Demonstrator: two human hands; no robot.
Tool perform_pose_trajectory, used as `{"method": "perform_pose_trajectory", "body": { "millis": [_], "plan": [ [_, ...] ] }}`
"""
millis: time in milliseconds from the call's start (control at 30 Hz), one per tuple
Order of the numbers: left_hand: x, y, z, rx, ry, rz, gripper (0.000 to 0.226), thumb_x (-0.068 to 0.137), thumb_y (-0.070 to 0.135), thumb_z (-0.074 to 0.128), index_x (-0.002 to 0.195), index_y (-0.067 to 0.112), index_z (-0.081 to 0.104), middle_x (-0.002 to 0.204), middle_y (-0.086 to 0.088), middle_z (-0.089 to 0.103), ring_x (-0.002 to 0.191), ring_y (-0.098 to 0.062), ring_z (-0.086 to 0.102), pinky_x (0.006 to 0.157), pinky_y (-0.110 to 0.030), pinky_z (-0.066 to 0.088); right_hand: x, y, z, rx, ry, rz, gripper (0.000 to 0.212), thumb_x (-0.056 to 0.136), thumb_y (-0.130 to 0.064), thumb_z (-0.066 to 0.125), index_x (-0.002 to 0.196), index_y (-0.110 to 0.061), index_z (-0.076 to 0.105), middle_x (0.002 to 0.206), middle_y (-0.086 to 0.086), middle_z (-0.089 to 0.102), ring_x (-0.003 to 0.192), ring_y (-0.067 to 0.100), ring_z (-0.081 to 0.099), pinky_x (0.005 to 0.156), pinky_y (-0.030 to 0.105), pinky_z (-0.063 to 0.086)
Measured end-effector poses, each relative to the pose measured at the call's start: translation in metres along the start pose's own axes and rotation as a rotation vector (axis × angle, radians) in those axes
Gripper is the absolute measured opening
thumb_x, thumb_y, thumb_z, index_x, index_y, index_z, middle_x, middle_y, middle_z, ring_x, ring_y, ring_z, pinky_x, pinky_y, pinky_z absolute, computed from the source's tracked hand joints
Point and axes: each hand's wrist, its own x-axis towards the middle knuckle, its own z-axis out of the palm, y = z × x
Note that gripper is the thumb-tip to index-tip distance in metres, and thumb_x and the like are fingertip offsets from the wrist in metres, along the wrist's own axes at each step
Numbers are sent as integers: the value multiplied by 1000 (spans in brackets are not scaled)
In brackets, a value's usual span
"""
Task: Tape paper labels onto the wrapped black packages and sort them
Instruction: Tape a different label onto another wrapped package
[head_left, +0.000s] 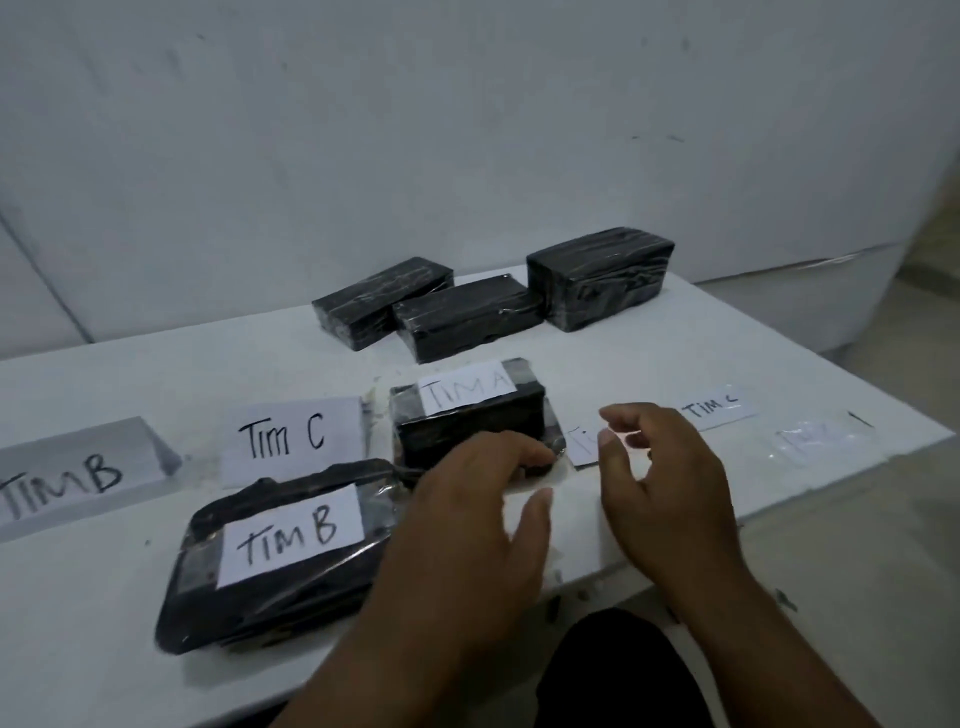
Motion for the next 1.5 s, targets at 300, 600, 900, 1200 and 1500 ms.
{"method": "perform_pose_trajectory", "body": {
  "millis": [300,600,900,1200,1500],
  "plan": [
    [52,20,78,110,-154,-4,31,102,32,52,132,29,60,128,7,63,116,-10,57,92,-23,44,79,53,-4,-466,-568,-109,50,104,-49,41,152,-37,38,161,-12,36,150,13,26,123,51,7],
    [67,25,81,450,-219,102,25,100,34,49,119,23,63,116,-2,69,103,-24,64,75,-29,38,101,55,7,-570,-635,-124,32,99,-43,51,129,-38,61,137,-11,53,134,16,43,120,52,9],
    [64,24,78,443,-245,114,30,98,39,54,123,23,62,118,0,69,108,-22,63,87,-33,47,104,59,9,-479,-560,-133,5,96,-42,59,93,-39,62,110,-9,56,116,18,48,108,43,26],
    [54,37,73,-59,23,-65,25,93,45,65,113,37,51,105,16,53,93,-5,55,75,-13,46,110,47,-40,-124,-556,-51,9,102,-37,56,93,-36,54,108,-14,60,104,11,57,87,30,49],
    [82,48,13,-436,160,-299,47,84,62,66,122,37,54,104,13,67,82,-4,67,66,-26,55,116,-4,-73,60,-582,-255,10,102,-36,57,92,-36,60,93,-13,66,91,5,61,71,25,50]
  ]
}}
